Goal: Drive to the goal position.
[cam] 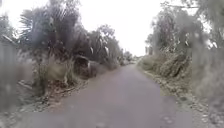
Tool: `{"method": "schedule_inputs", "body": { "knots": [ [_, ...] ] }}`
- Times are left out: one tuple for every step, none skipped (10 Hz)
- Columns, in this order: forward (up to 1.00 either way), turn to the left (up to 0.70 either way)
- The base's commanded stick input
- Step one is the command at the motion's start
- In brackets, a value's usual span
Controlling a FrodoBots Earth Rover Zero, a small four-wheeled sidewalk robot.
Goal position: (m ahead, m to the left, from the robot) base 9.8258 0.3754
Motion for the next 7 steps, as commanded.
{"method": "schedule_inputs", "body": {
  "knots": [
    [1.0, -0.33],
    [1.0, -0.19],
    [1.0, -0.06],
    [1.0, 0.0],
    [1.0, 0.0],
    [1.0, 0.0],
    [1.0, 0.0]
  ]
}}
